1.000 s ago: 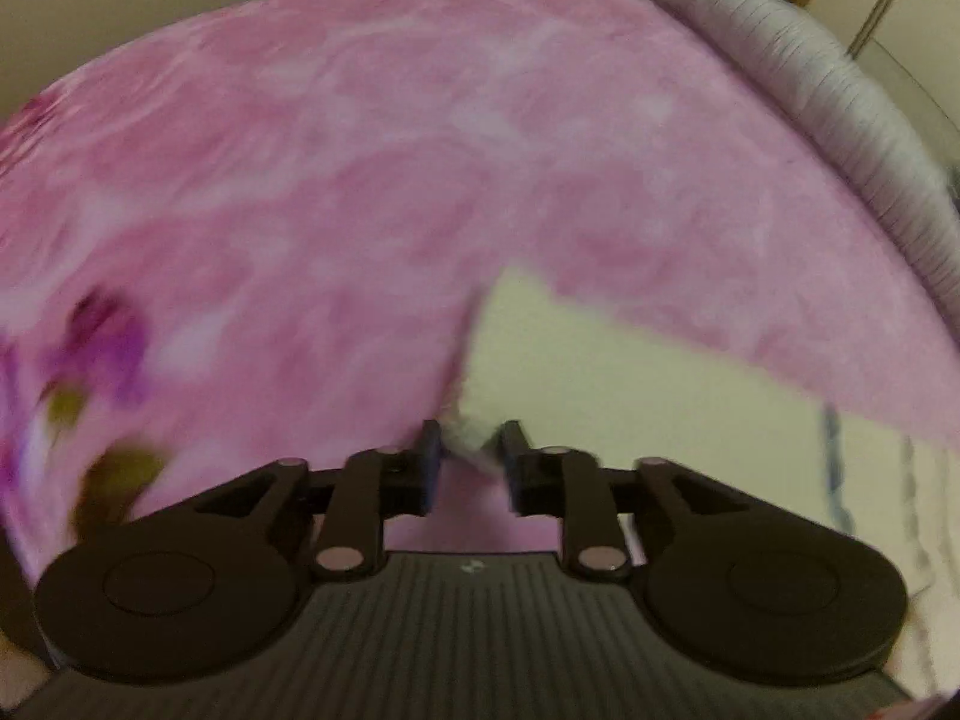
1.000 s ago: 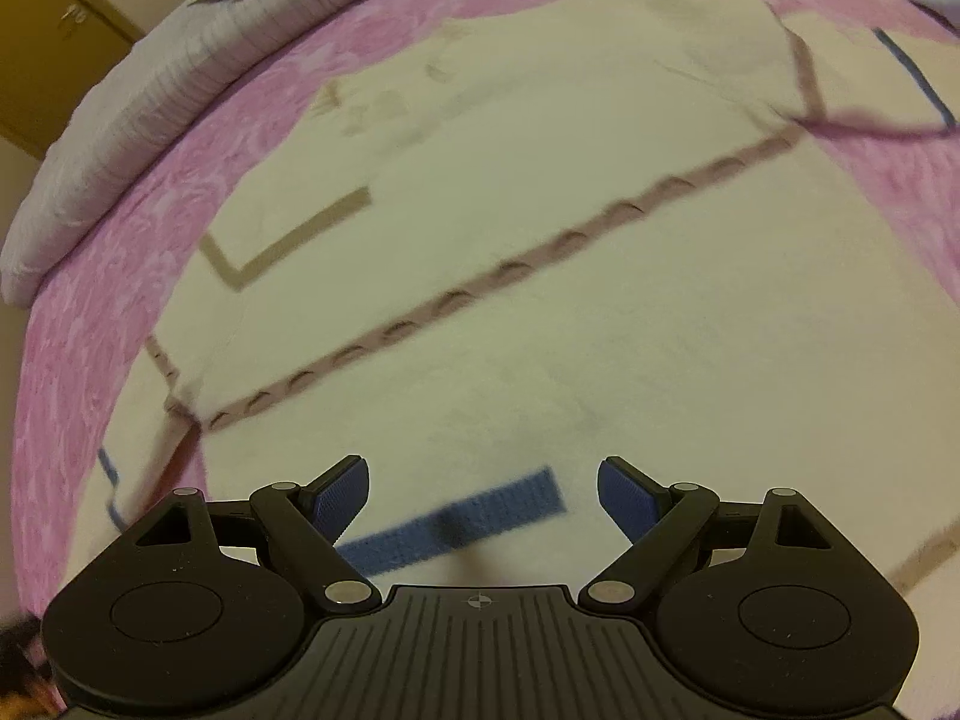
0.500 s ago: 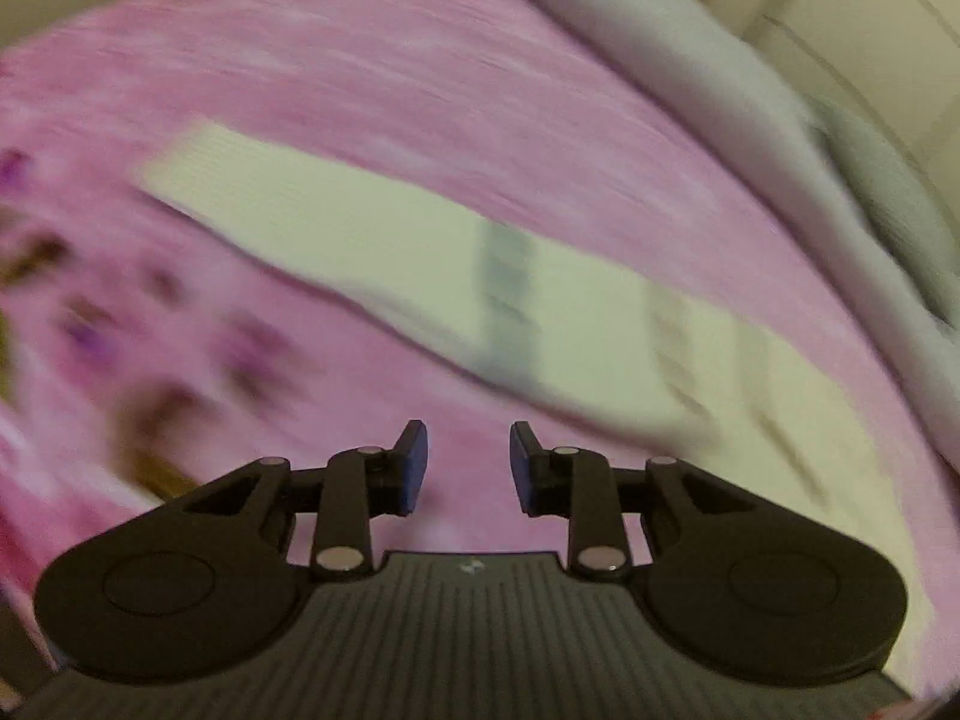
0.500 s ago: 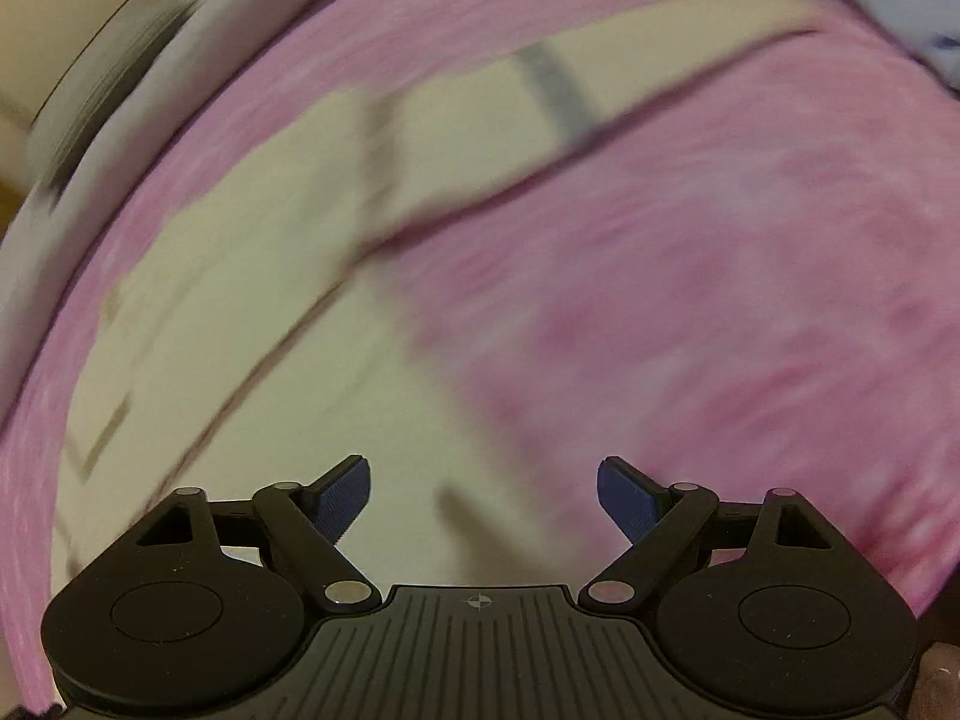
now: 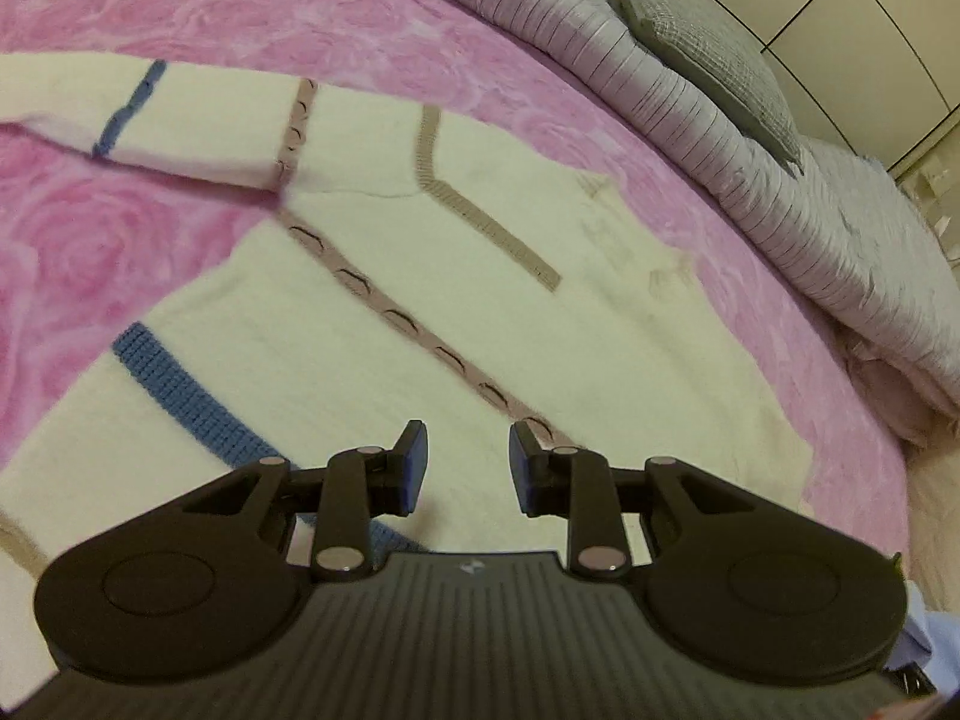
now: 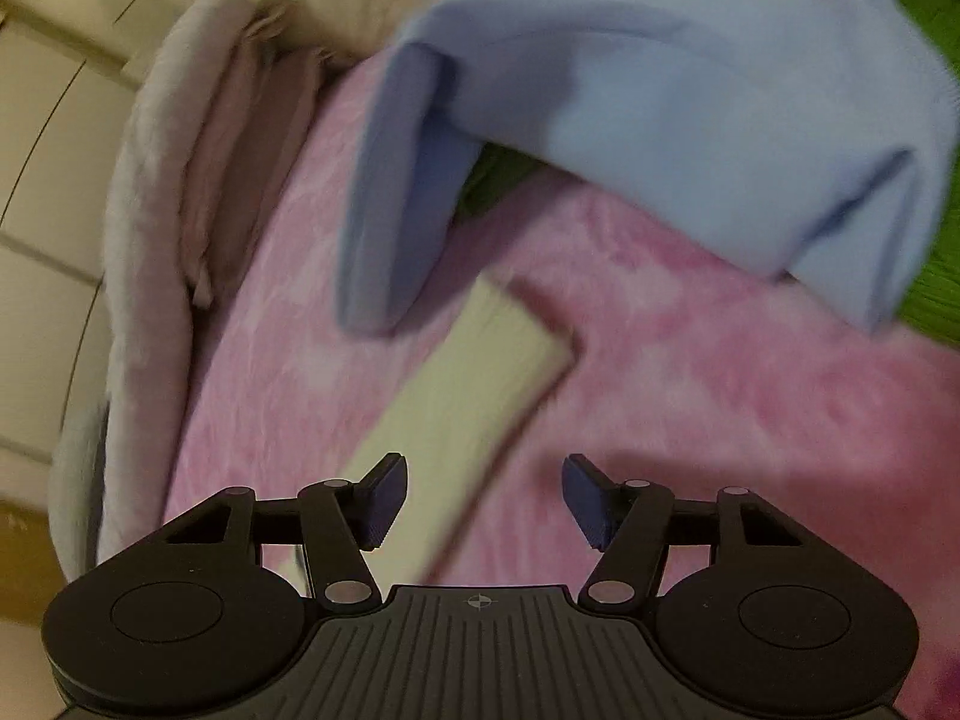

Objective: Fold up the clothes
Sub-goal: 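Grasp the cardigan sleeve cuff with the right gripper and pull it straight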

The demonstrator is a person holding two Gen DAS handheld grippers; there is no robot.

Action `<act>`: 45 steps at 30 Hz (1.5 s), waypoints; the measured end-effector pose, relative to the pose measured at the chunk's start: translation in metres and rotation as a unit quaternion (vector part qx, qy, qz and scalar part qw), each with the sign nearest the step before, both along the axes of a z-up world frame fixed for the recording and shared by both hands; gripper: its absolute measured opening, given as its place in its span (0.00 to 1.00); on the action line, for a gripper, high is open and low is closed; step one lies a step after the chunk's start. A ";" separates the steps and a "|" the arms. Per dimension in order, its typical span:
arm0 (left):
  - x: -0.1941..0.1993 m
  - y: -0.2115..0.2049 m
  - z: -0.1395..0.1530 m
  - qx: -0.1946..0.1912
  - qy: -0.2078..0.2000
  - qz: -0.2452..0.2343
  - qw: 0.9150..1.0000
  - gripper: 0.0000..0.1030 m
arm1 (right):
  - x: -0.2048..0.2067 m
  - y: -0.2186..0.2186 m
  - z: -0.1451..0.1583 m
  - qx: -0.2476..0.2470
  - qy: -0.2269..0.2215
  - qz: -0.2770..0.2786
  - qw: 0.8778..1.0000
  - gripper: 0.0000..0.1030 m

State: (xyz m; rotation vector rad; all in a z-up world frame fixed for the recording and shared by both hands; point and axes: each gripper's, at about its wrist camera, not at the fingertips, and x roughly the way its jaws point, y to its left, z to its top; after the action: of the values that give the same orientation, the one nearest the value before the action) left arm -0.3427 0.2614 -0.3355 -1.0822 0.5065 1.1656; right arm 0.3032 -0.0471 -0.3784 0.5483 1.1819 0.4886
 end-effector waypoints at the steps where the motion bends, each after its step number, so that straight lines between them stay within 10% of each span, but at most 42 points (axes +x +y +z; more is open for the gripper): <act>1: 0.002 -0.003 0.002 -0.001 0.004 0.001 1.000 0.23 | 0.008 0.003 -0.008 -0.005 0.009 -0.008 1.000 0.61; 3: 0.000 -0.004 0.006 -0.004 0.007 0.008 1.000 0.23 | 0.019 0.008 -0.019 -0.008 0.018 -0.019 1.000 0.60; 5: -0.004 -0.005 0.009 0.000 0.016 0.008 1.000 0.23 | 0.026 0.012 -0.022 -0.003 0.016 -0.022 1.000 0.08; 13: -0.036 -0.007 0.023 0.000 0.061 -0.026 0.998 0.23 | -0.010 -0.019 0.048 -0.064 -0.063 -0.025 0.996 0.06; 16: -0.051 -0.007 0.018 -0.008 0.083 -0.031 0.996 0.23 | -0.009 -0.030 0.021 -0.097 -0.009 -0.043 0.994 0.06; 20: -0.077 -0.010 0.018 -0.015 0.106 -0.039 0.994 0.25 | -0.021 -0.029 0.014 -0.101 0.015 -0.035 0.994 0.30; 22: -0.094 -0.012 0.017 -0.024 0.111 -0.046 0.992 0.25 | -0.037 -0.021 0.032 -0.081 -0.012 -0.004 0.997 0.68; 27: -0.144 -0.023 0.007 -0.056 0.127 -0.082 0.987 0.28 | -0.138 0.004 0.051 -0.025 0.039 0.216 0.975 0.70; 38: -0.212 -0.043 -0.055 -0.178 0.023 -0.098 0.979 0.30 | -0.334 -0.023 0.002 -0.113 0.136 0.314 0.933 0.70; 40: -0.215 -0.050 -0.058 -0.163 0.016 -0.101 0.981 0.30 | -0.338 -0.024 0.003 -0.127 0.124 0.313 0.933 0.39; 42: -0.213 -0.055 -0.056 -0.150 0.017 -0.123 0.981 0.09 | -0.342 -0.025 0.004 -0.140 0.112 0.311 0.933 0.16; 45: -0.213 -0.065 -0.042 -0.118 0.020 -0.167 0.979 0.04 | -0.349 -0.027 0.005 -0.160 0.094 0.310 0.933 0.08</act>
State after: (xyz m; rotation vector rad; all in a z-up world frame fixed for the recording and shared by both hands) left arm -0.5558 0.1963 -0.3775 -1.1241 0.8404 0.8458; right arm -0.0454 -0.0745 -0.3732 -0.0793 1.5865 0.7693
